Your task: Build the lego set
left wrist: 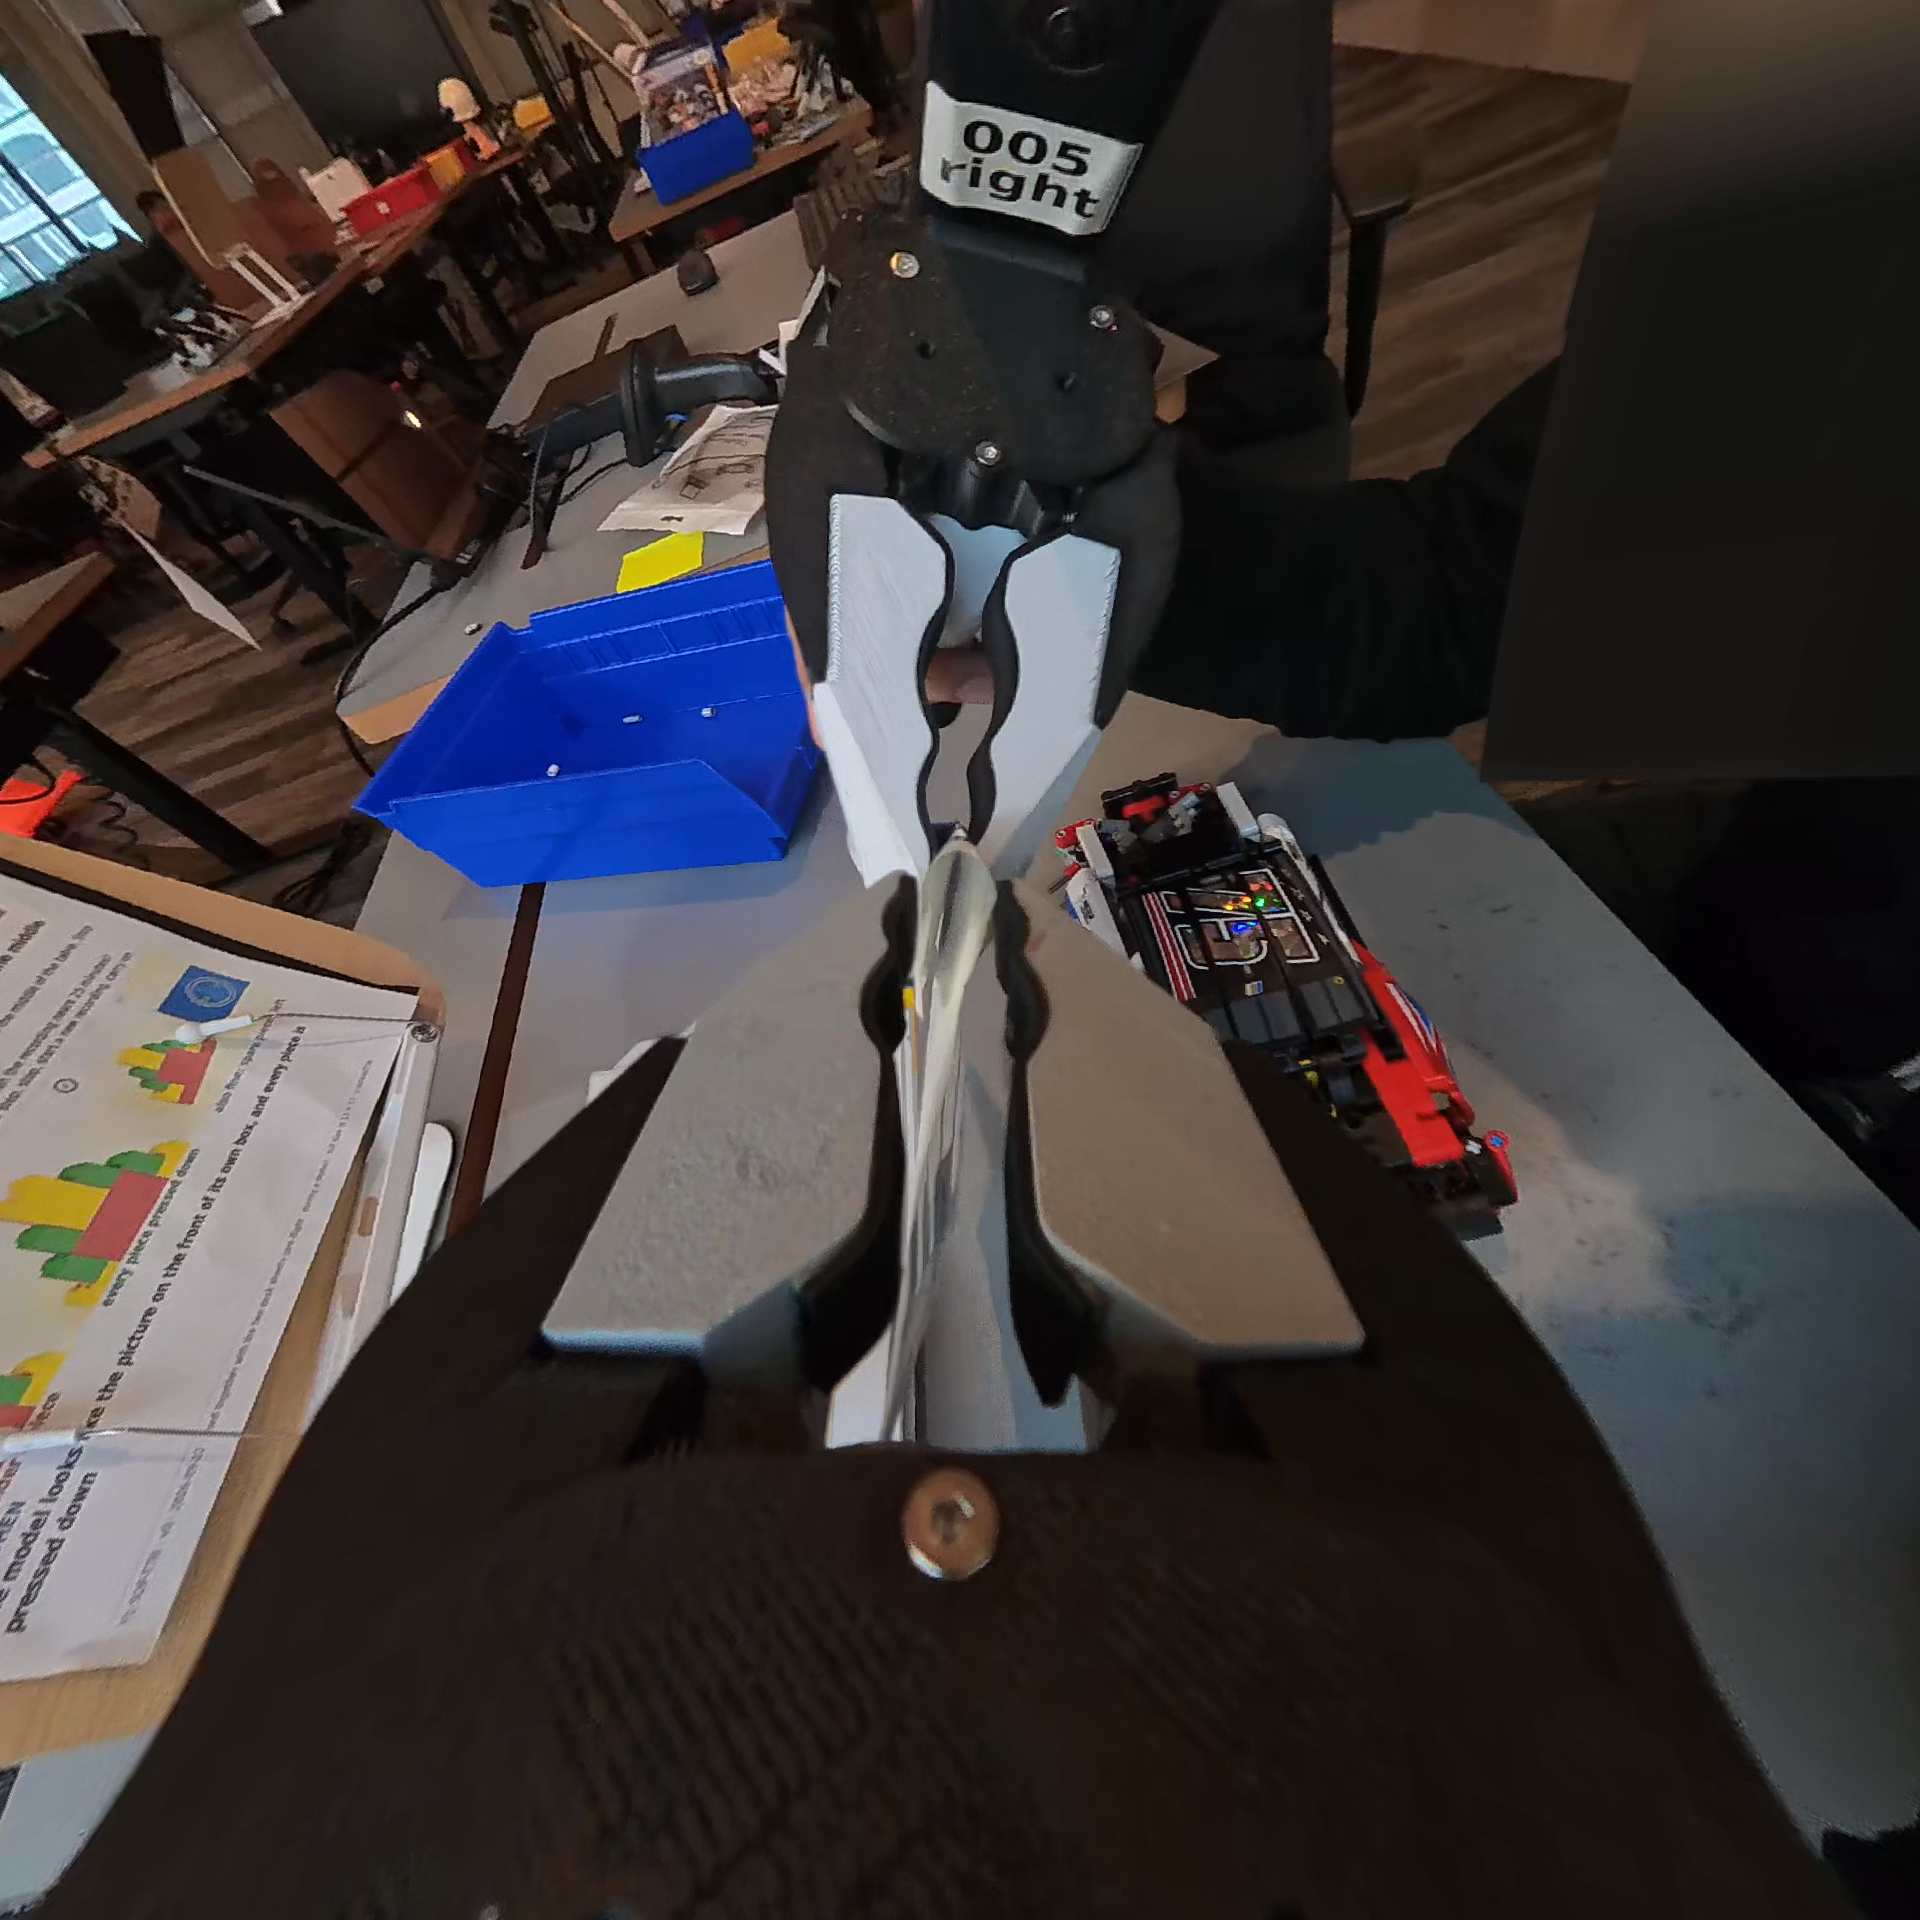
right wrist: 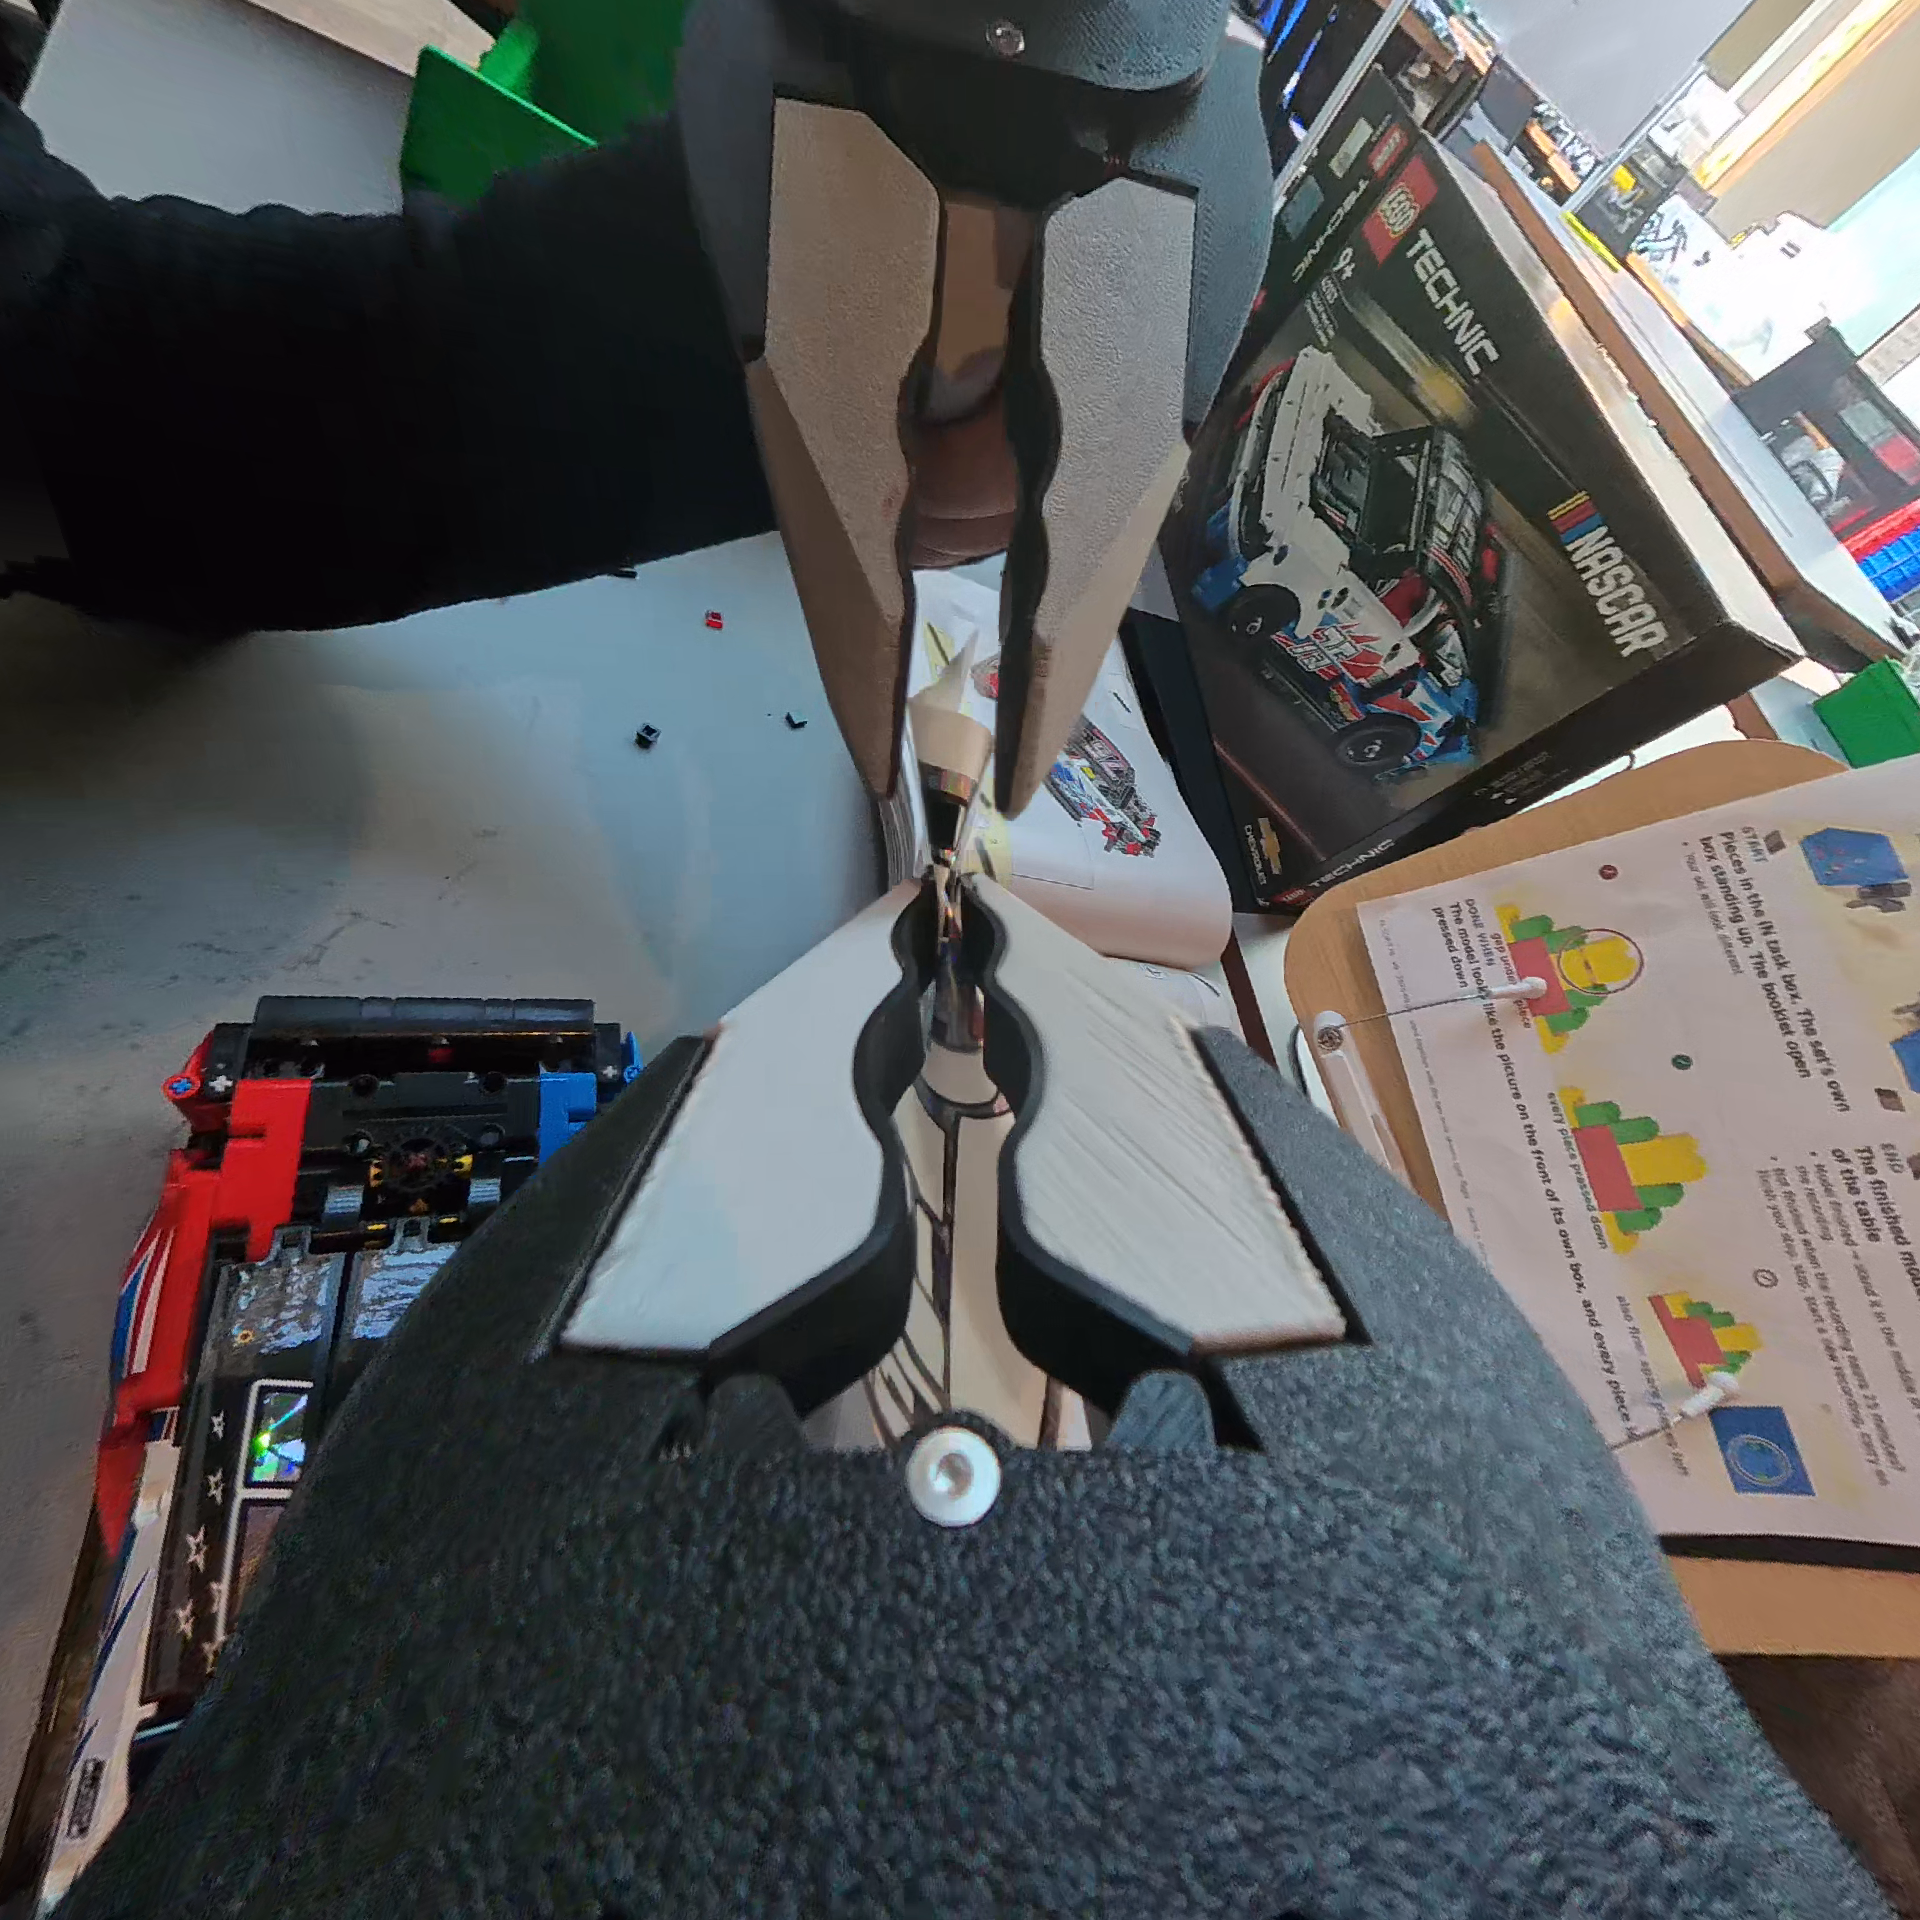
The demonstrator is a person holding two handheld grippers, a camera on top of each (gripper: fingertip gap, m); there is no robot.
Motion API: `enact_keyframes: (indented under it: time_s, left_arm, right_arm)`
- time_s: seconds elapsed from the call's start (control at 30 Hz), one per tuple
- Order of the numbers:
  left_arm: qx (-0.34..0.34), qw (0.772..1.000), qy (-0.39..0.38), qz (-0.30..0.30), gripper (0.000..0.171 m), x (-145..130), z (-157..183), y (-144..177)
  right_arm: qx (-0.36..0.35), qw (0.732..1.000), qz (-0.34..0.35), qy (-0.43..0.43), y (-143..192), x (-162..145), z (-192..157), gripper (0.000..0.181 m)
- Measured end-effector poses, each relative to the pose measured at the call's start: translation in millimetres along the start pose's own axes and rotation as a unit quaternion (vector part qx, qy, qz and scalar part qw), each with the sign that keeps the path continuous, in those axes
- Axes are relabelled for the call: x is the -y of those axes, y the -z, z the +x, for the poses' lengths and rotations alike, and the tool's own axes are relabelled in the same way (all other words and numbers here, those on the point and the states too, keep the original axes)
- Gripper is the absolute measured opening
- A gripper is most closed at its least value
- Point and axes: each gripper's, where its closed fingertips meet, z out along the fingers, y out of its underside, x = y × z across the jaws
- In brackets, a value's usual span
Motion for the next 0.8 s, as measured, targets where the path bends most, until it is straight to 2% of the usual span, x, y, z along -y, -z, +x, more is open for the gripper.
enact_keyframes:
  time_s: [0.07, 0.13, 0.43, 0.8]
  left_arm:
    - [-0.006, 1.000, 0.001, 0.001, 0.000, -1.0, 0.6, -0.6]
    - [0.000, 1.000, -0.001, 0.004, 0.000, -1.0, -1.6, -0.6]
    - [0.029, 0.997, 0.078, -0.010, 0.000, -6.8, -21.4, -1.0]
    - [0.029, 0.995, 0.092, -0.014, 0.000, -9.9, -24.0, -6.3]
  right_arm:
    - [0.005, 1.000, -0.004, 0.001, -0.3, -1.5, -1.6, 0.001]
    - [0.004, 1.000, 0.000, -0.004, 0.6, -1.2, -0.2, 0.001]
    - [-0.035, 0.997, 0.051, -0.035, 22.7, 12.8, 21.1, 0.014]
    - [-0.056, 0.997, 0.041, -0.019, 20.8, 11.5, 25.3, 0.001]
